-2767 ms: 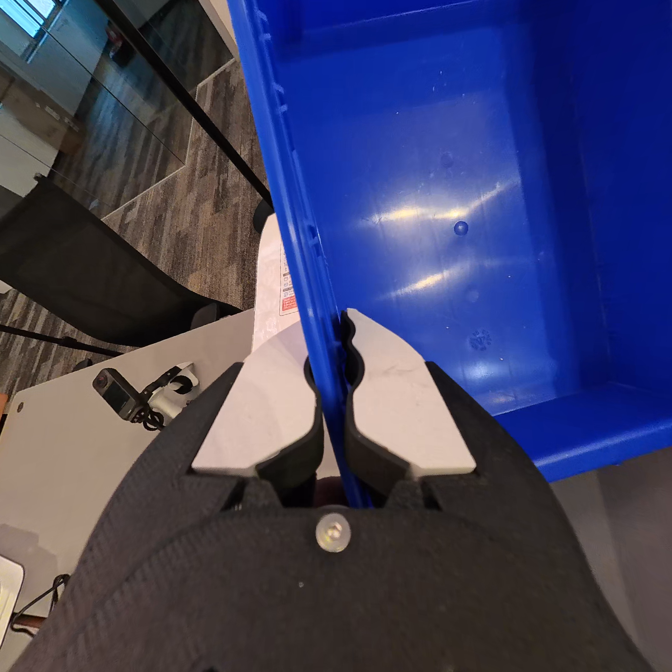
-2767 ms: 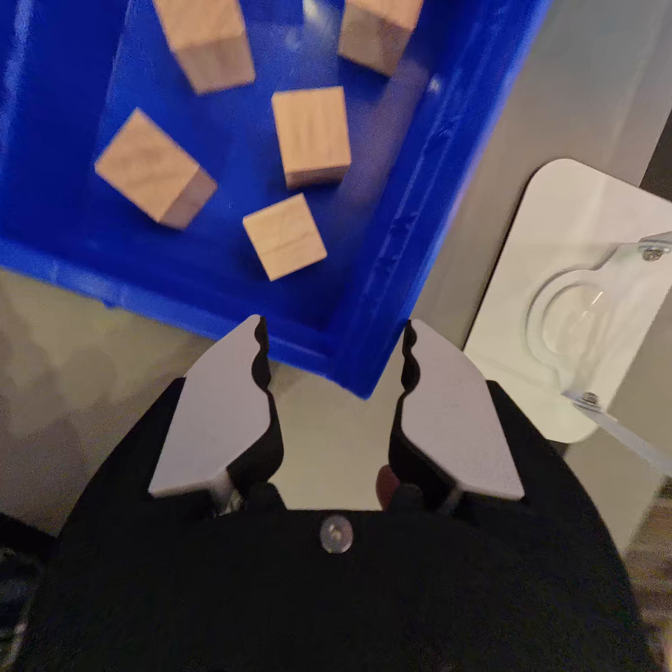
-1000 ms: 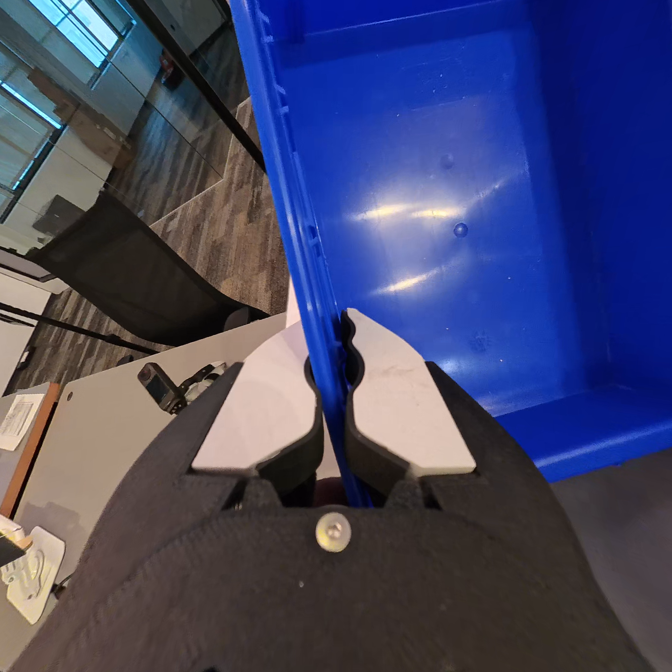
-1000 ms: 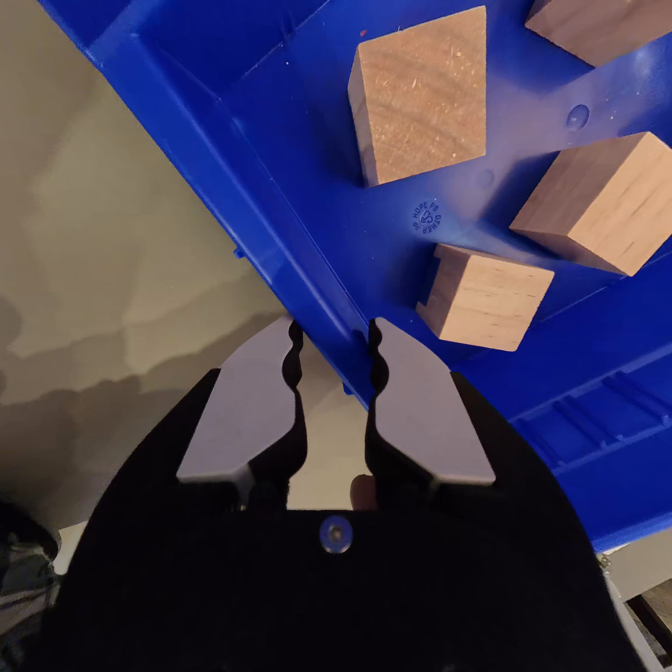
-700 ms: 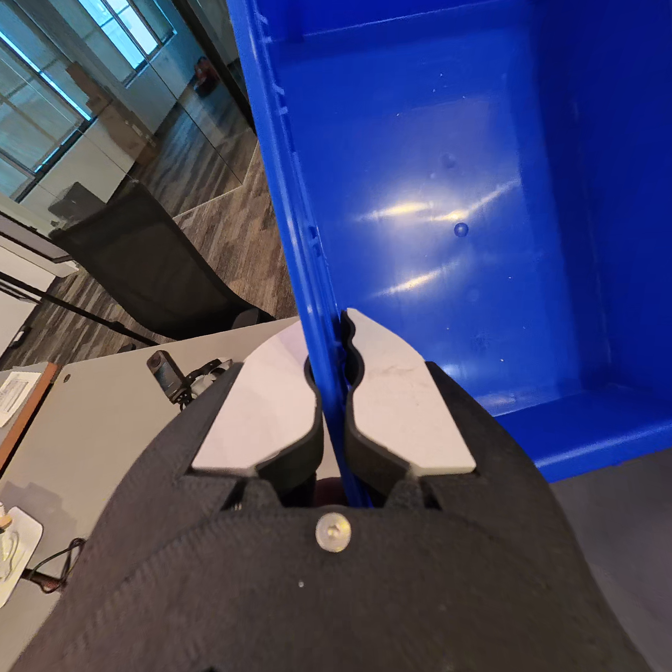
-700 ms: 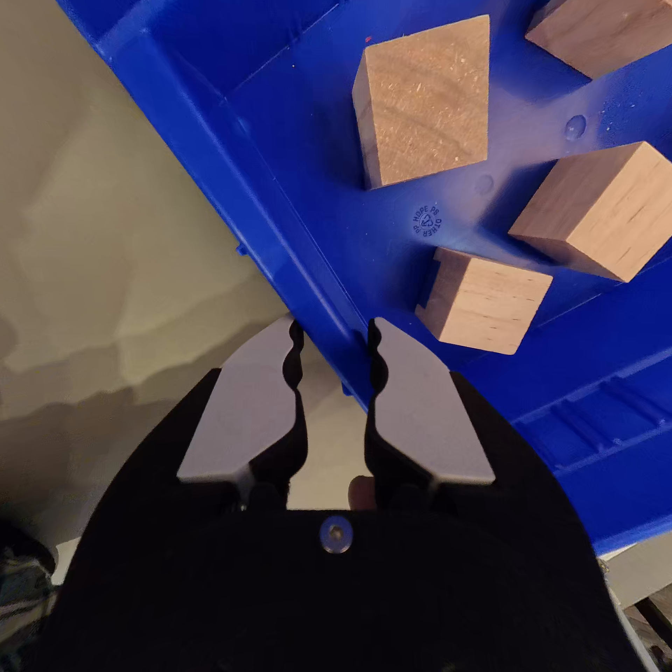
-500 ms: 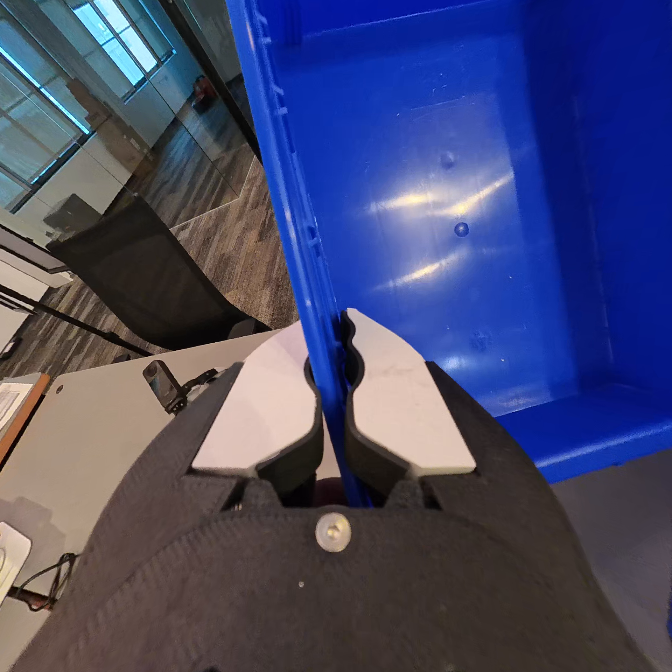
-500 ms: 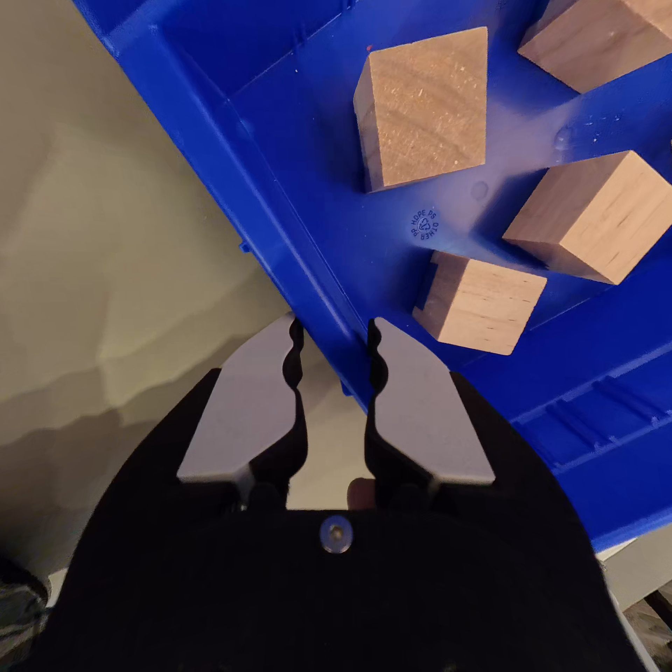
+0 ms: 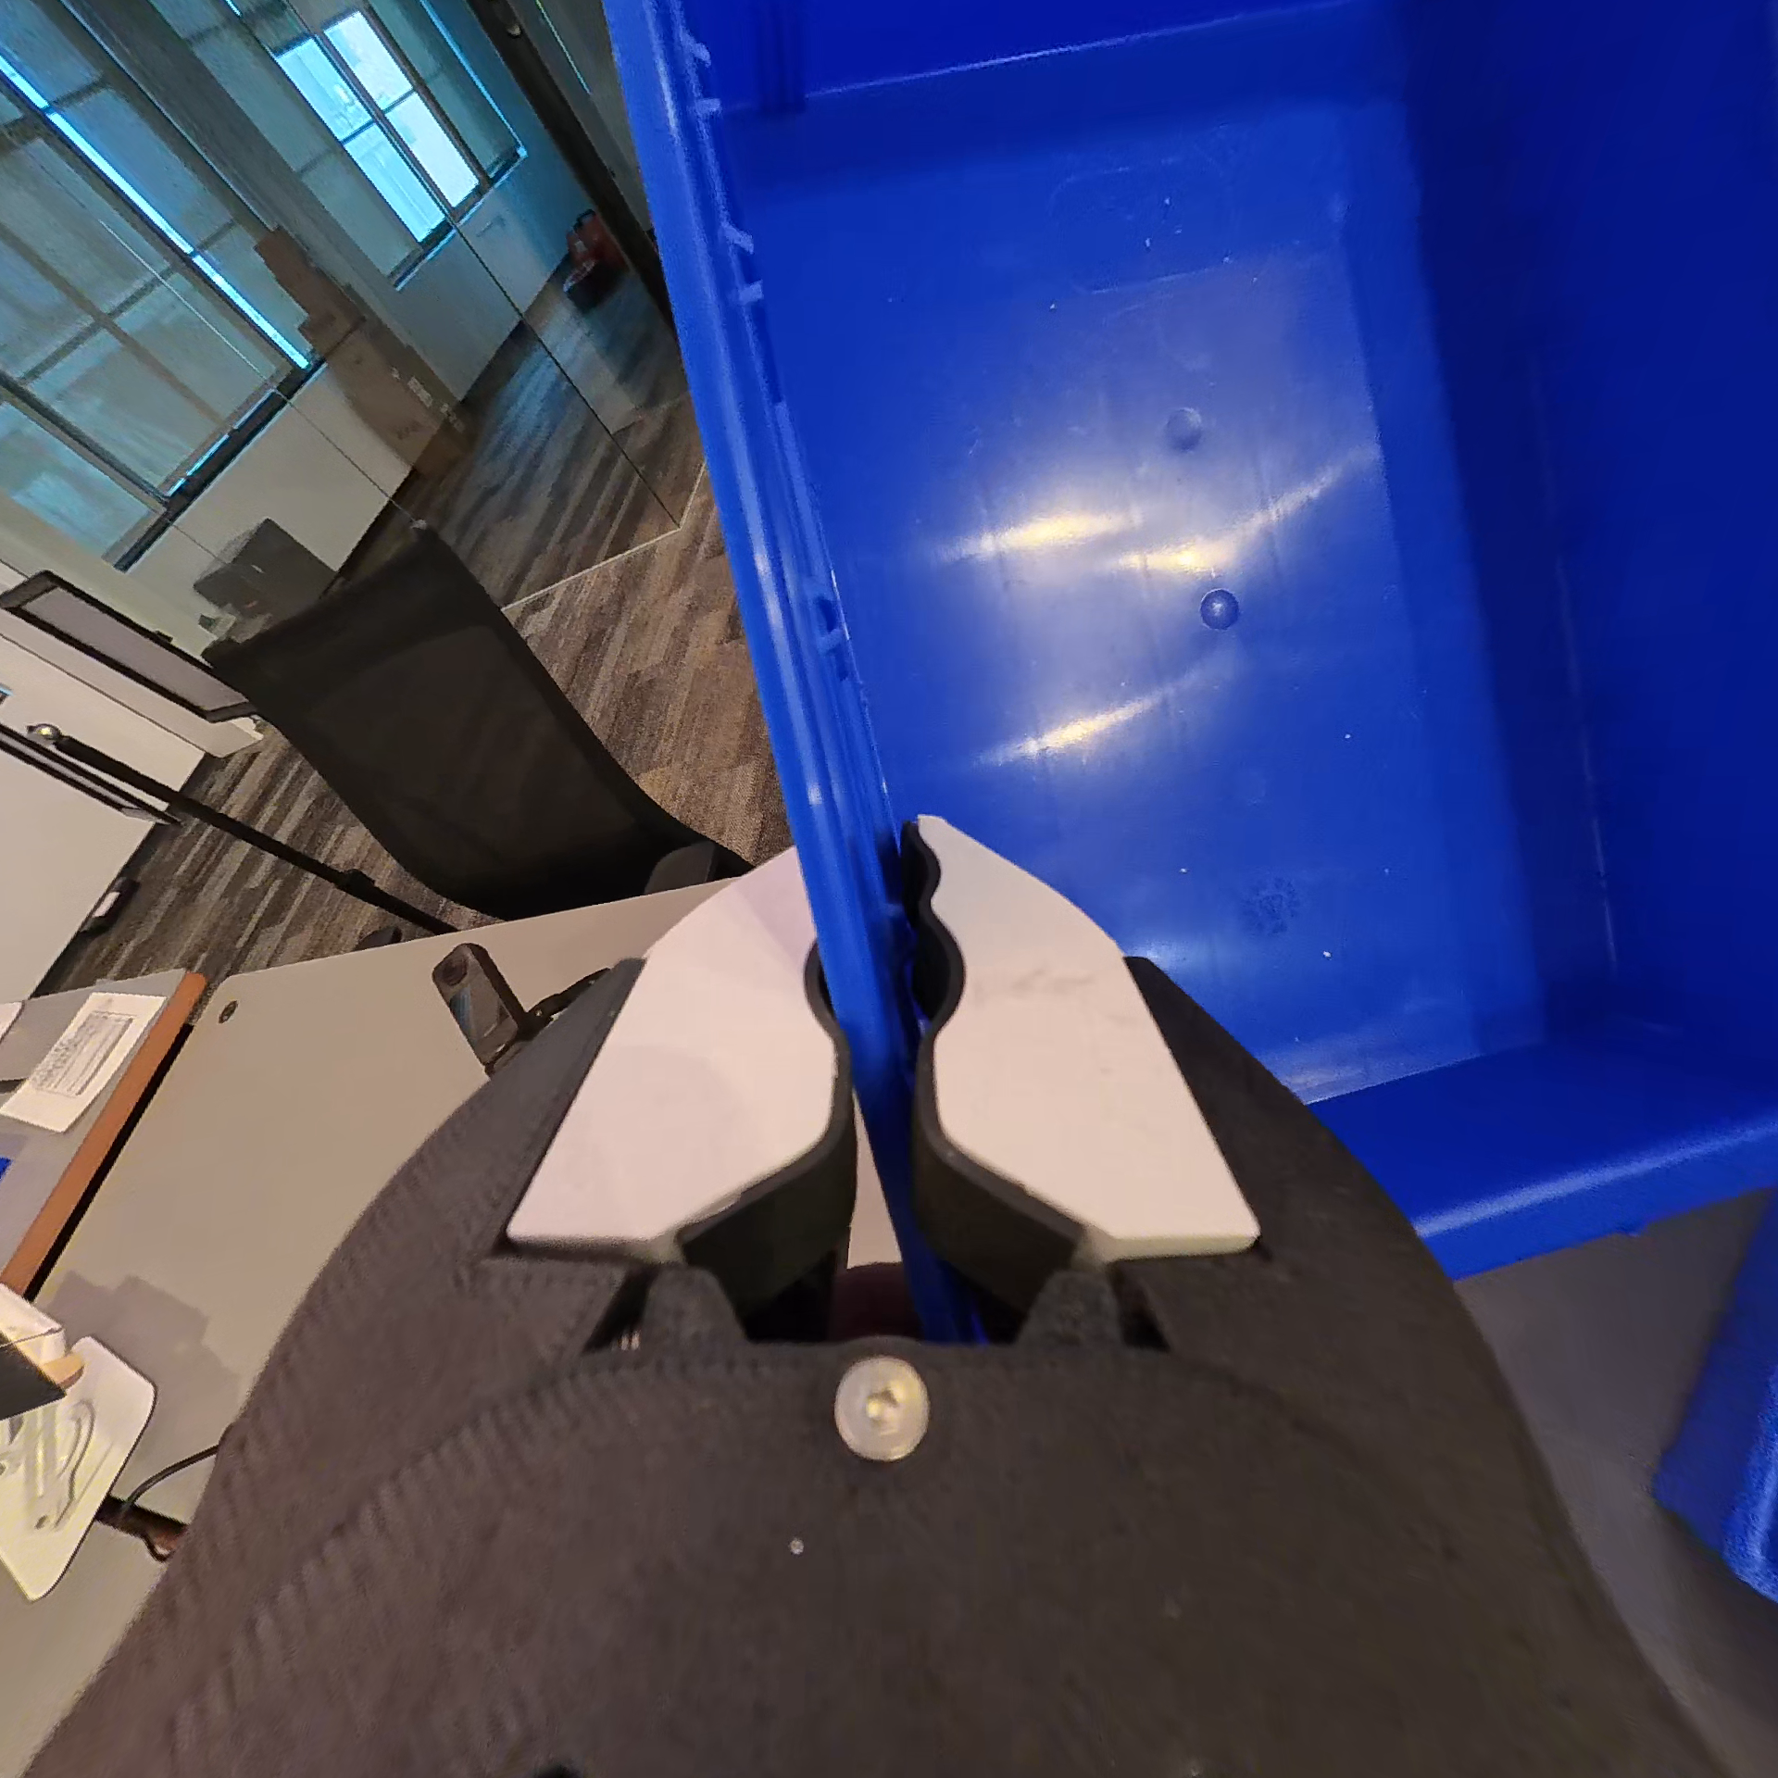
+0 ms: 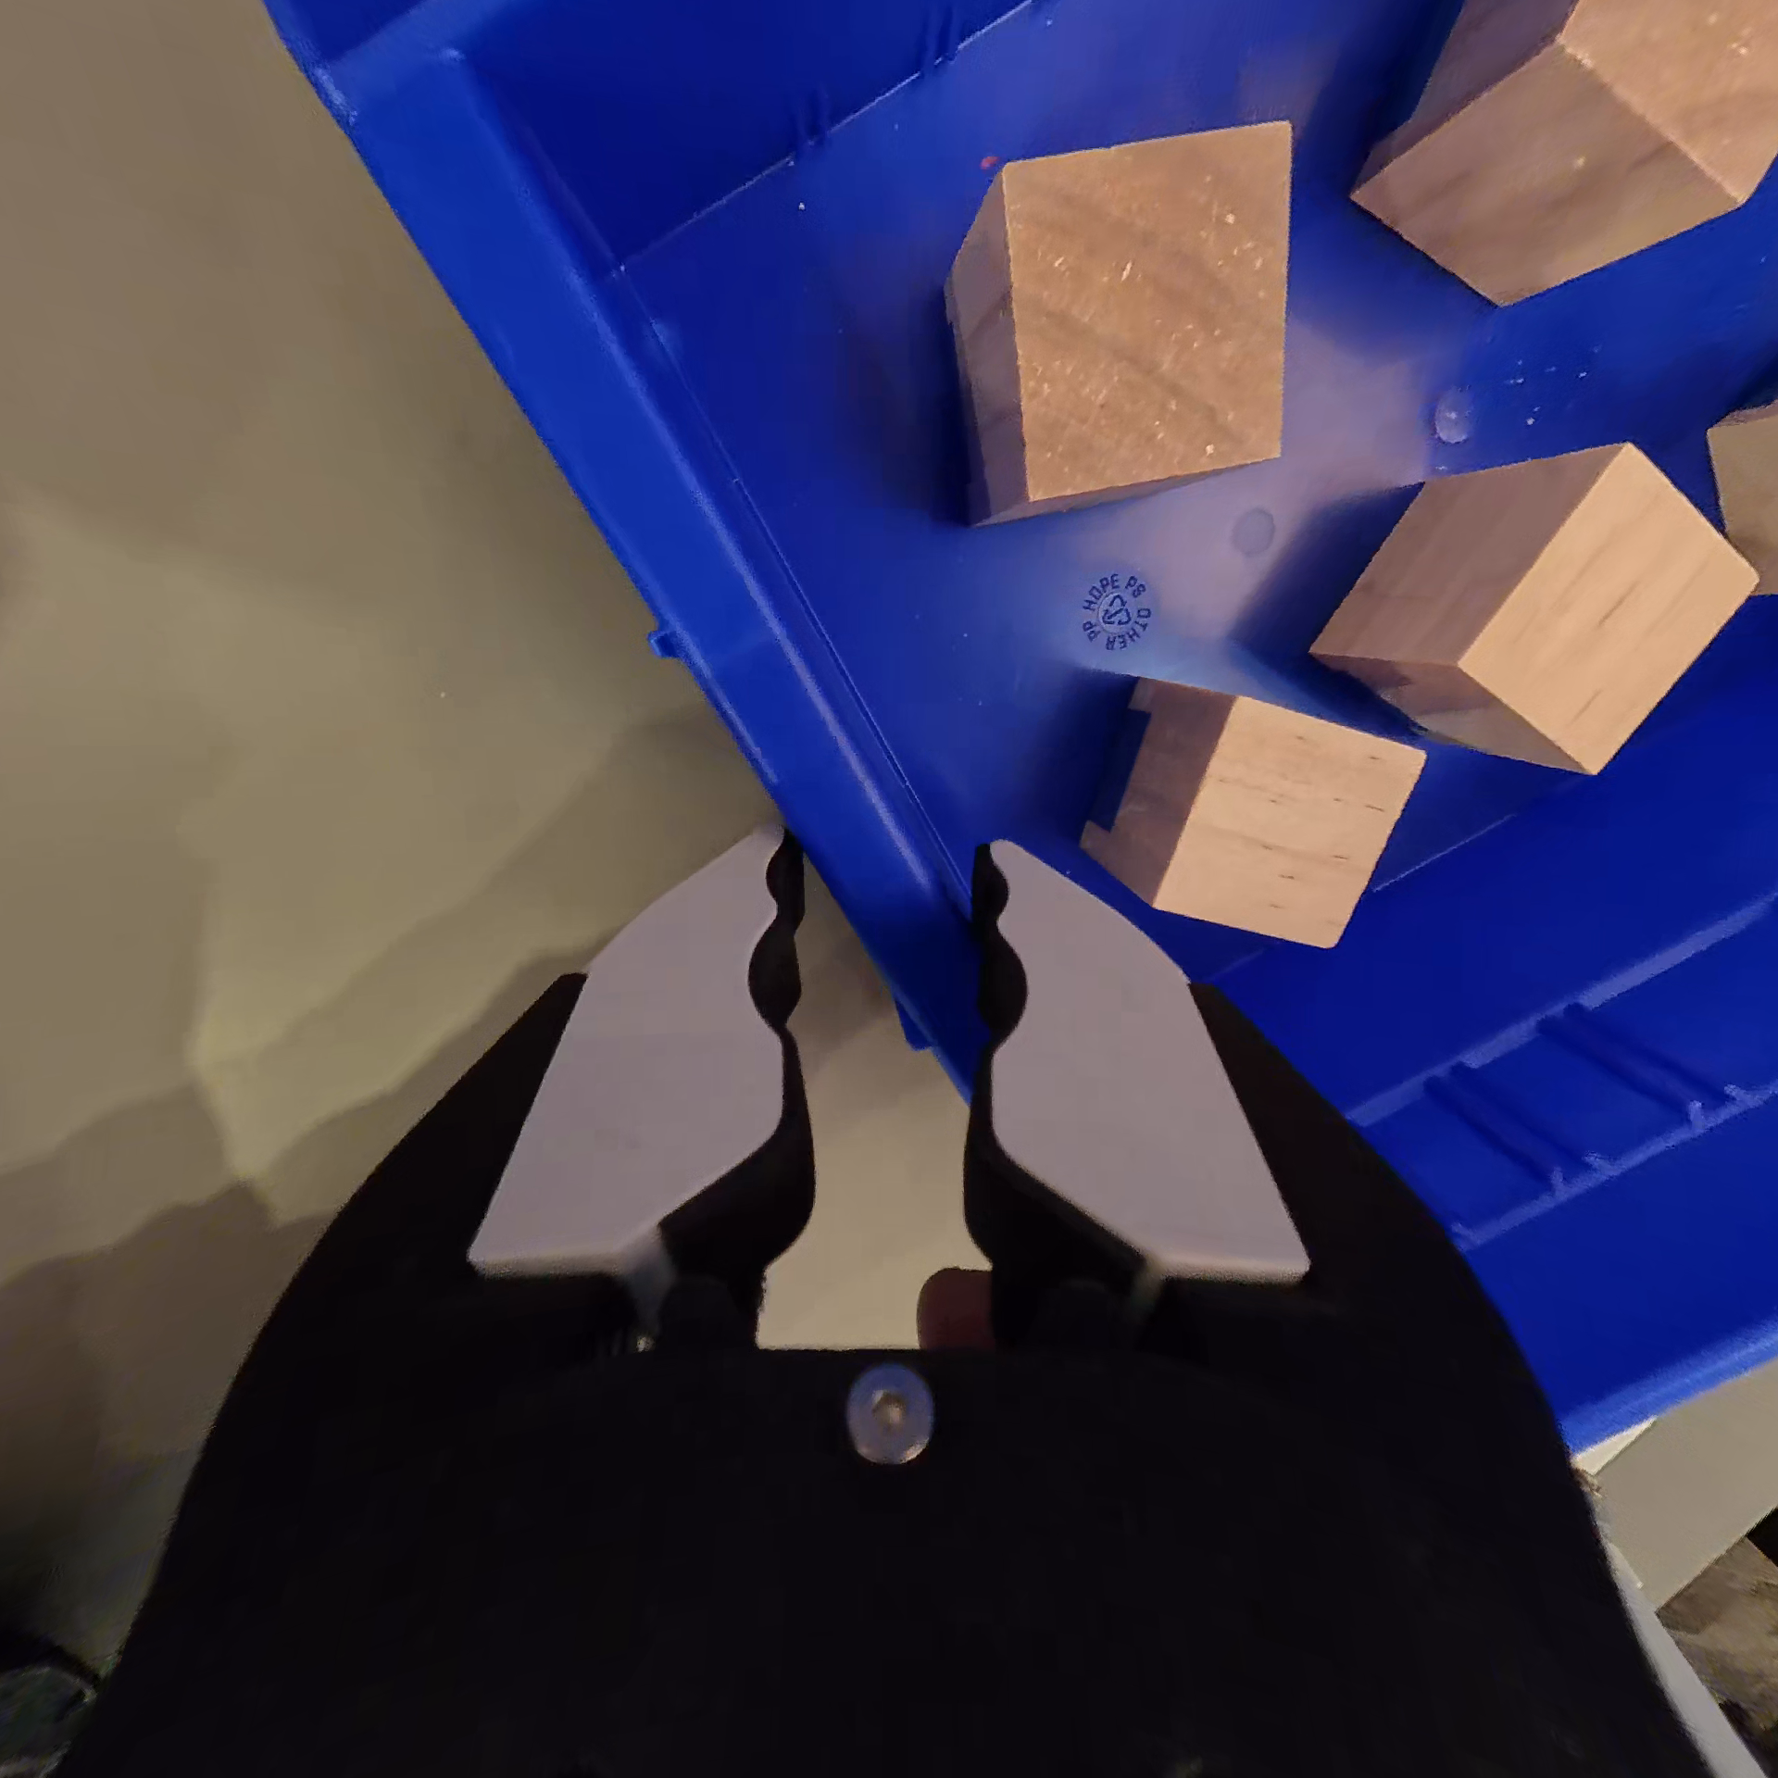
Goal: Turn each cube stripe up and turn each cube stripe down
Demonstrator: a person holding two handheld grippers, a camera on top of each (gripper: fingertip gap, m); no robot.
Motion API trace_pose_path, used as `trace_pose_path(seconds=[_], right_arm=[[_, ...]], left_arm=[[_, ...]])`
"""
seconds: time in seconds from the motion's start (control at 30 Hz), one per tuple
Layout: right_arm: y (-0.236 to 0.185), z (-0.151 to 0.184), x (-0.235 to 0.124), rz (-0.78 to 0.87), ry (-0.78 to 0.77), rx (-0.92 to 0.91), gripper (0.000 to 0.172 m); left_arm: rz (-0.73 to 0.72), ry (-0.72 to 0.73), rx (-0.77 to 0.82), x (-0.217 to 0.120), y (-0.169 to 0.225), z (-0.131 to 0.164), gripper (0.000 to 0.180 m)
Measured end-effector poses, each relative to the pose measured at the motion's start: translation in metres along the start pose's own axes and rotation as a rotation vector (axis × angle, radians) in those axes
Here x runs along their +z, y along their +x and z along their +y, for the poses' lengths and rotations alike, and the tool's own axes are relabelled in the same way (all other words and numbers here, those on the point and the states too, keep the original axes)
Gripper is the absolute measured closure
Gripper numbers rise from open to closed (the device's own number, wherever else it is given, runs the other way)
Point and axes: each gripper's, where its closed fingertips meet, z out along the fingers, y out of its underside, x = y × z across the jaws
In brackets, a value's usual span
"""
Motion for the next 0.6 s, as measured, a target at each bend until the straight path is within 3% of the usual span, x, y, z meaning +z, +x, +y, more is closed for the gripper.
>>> trace_pose_path(seconds=[0.4,0.6], right_arm=[[0.018,-0.015,0.006,0.060,0.022,0.062,0.138],[0.033,-0.026,0.012,0.174,0.043,0.027,0.134]], left_arm=[[-0.007,0.028,-0.008,-0.009,-0.003,-0.007,0.174],[0.009,0.025,0.012,-0.007,0.005,-0.009,0.174]])
